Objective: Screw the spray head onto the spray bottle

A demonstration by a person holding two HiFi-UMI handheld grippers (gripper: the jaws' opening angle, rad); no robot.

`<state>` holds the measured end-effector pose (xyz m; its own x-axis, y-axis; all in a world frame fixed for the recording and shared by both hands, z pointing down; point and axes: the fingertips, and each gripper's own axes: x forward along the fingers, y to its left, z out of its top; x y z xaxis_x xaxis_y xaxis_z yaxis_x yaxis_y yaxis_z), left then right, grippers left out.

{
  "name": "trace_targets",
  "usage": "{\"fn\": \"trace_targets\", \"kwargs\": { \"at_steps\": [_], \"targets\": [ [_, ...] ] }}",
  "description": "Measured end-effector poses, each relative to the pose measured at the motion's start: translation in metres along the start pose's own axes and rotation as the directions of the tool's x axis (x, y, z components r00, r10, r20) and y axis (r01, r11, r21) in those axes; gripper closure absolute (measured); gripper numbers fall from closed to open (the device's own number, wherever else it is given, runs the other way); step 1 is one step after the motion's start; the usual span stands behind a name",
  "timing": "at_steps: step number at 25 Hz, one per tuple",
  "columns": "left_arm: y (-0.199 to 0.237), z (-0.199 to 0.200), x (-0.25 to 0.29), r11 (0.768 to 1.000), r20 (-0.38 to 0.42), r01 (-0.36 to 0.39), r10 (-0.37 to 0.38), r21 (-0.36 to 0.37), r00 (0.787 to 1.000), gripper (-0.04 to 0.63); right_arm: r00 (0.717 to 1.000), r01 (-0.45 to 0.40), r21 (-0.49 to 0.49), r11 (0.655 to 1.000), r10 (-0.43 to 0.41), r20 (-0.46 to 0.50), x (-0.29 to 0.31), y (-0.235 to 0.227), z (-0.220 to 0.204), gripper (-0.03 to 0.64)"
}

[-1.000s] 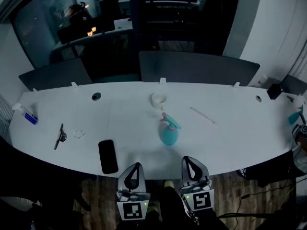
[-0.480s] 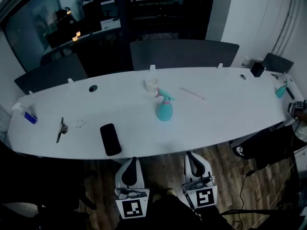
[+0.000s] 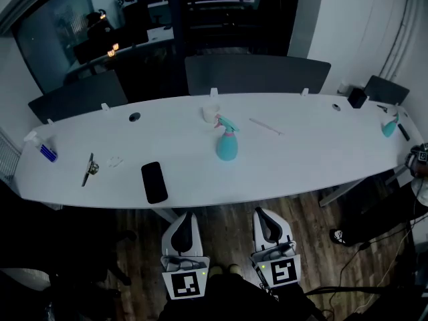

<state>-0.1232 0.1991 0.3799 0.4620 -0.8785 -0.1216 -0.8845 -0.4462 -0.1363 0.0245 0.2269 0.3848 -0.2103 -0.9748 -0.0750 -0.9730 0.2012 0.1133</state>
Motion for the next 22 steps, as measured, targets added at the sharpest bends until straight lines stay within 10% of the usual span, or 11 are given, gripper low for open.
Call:
{"fn": "trace_targets", "kwargs": {
  "at_steps": [22],
  "targets": [
    [-0.026,0.016,-0.006,0.996,0.033,0.03,-0.033,0.09,0.999,0.594,0.998,0.0,-0.026,1.0,0.002,0.062,-0.017,-0.004,0.015,0.611]
  ]
}}
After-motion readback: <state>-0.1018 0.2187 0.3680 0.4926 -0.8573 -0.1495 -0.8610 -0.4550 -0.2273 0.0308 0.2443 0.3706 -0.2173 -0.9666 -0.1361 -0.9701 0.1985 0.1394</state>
